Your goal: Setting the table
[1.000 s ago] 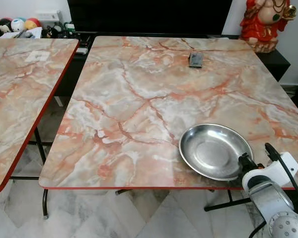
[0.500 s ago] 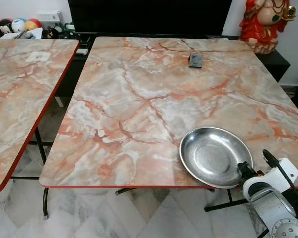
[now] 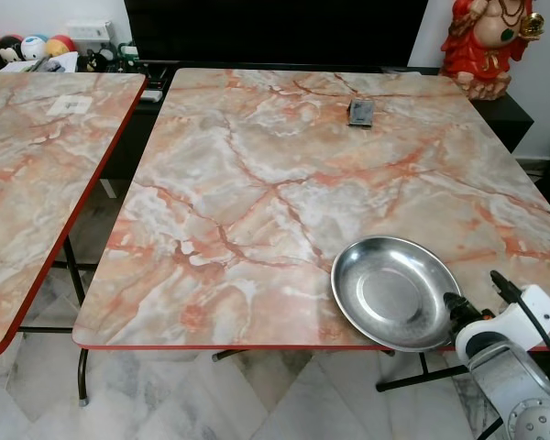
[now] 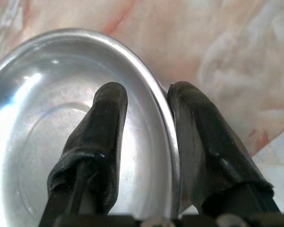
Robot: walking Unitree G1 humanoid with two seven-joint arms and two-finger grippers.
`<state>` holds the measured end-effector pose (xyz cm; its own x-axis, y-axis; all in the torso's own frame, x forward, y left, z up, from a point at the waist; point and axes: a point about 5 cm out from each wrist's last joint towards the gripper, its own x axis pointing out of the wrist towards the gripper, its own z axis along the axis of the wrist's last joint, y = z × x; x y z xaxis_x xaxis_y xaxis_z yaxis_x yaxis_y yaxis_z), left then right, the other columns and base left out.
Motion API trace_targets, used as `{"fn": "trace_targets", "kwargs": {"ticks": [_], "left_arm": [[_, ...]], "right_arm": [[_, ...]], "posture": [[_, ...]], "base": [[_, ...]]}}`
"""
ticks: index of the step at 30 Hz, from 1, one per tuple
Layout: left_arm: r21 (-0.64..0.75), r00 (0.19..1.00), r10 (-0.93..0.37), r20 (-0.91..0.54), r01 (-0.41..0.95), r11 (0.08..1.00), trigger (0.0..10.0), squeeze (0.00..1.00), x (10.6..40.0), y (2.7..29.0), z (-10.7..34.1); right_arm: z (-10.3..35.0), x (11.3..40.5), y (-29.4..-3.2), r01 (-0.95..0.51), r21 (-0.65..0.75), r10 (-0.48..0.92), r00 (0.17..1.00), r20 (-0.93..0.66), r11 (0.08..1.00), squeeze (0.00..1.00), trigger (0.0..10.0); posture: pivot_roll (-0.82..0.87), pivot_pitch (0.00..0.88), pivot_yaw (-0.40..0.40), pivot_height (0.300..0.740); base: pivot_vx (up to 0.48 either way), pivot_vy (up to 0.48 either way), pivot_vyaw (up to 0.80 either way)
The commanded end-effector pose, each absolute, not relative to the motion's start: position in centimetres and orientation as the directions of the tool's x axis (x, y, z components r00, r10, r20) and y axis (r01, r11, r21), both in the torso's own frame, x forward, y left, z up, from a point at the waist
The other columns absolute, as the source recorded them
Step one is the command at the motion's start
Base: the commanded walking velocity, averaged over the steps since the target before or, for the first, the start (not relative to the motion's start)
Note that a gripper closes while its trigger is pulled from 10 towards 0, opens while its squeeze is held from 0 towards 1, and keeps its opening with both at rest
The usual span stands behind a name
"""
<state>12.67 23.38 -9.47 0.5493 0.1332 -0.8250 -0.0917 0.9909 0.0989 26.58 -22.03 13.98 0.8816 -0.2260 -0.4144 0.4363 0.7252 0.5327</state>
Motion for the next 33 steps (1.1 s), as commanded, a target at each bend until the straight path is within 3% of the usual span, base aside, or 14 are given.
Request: {"fn": "trace_targets", "kwargs": {"ticks": [1, 8, 12, 20, 21, 22, 24, 33], "left_arm": [[0.098, 0.51, 0.13, -0.85, -0.088, 0.991, 10.0, 0.0, 11.4, 23.2, -9.9], [0.091, 0.512, 0.12, -0.851, -0.082, 0.992, 10.0, 0.0, 11.6, 22.6, -10.0], [0.09, 0.515, 0.121, -0.849, -0.086, 0.992, 10.0, 0.0, 11.7, 22.5, -10.0], [0.089, 0.527, 0.125, -0.841, -0.094, 0.992, 10.0, 0.0, 12.5, 22.7, -9.8], [0.09, 0.531, 0.126, -0.838, -0.093, 0.992, 10.0, 0.0, 12.8, 22.9, -9.6], [0.09, 0.531, 0.126, -0.838, -0.093, 0.992, 10.0, 0.0, 12.8, 22.9, -9.6], [0.094, 0.534, 0.128, -0.836, -0.09, 0.991, 10.0, 0.0, 13.0, 23.0, -9.5], [0.11, 0.535, 0.159, -0.83, -0.123, 0.986, 10.0, 0.0, 12.0, 23.7, -9.6]], "right_arm": [[14.7, 26.4, -22.3, 0.427, 0.527, -0.244, 0.891, -0.382, 0.734, 0.0, 10.0], [15.7, 26.7, -23.0, 0.411, 0.489, -0.286, 0.906, -0.312, 0.769, 0.0, 10.0], [16.4, 27.0, -23.0, 0.346, 0.341, -0.273, 0.931, -0.244, 0.874, 0.0, 10.0], [16.7, 27.6, -23.9, 0.351, 0.292, -0.31, 0.934, -0.178, 0.89, 0.0, 10.0], [17.4, 28.6, -23.5, 0.267, 0.275, -0.254, 0.964, -0.08, 0.924, 0.0, 10.0], [17.4, 28.6, -23.5, 0.267, 0.275, -0.254, 0.964, -0.08, 0.924, 0.0, 10.0], [17.4, 30.1, -22.0, 0.133, 0.246, -0.139, 0.99, 0.005, 0.96, 0.0, 10.0], [16.1, 31.8, -18.7, -0.049, 0.183, 0.038, 0.997, 0.062, 0.982, 0.0, 10.0]], "posture": [[-0.01, 0.177, -0.053, 0.74], [-0.01, 0.179, -0.054, 0.74], [-0.01, 0.176, -0.054, 0.74], [0.0, 0.175, -0.054, 0.74], [-0.02, 0.172, -0.048, 0.74], [-0.02, 0.172, -0.048, 0.74], [-0.02, 0.171, -0.044, 0.74], [0.0, 0.161, -0.046, 0.74]], "base": [[0.0, 0.0, 0.0], [0.0, 0.0, 0.0], [0.0, 0.0, 0.0], [0.0, 0.0, 0.0], [0.0, 0.0, 0.0], [0.0, 0.0, 0.0], [0.0, 0.0, 0.0], [0.0, 0.0, 0.0]]}}
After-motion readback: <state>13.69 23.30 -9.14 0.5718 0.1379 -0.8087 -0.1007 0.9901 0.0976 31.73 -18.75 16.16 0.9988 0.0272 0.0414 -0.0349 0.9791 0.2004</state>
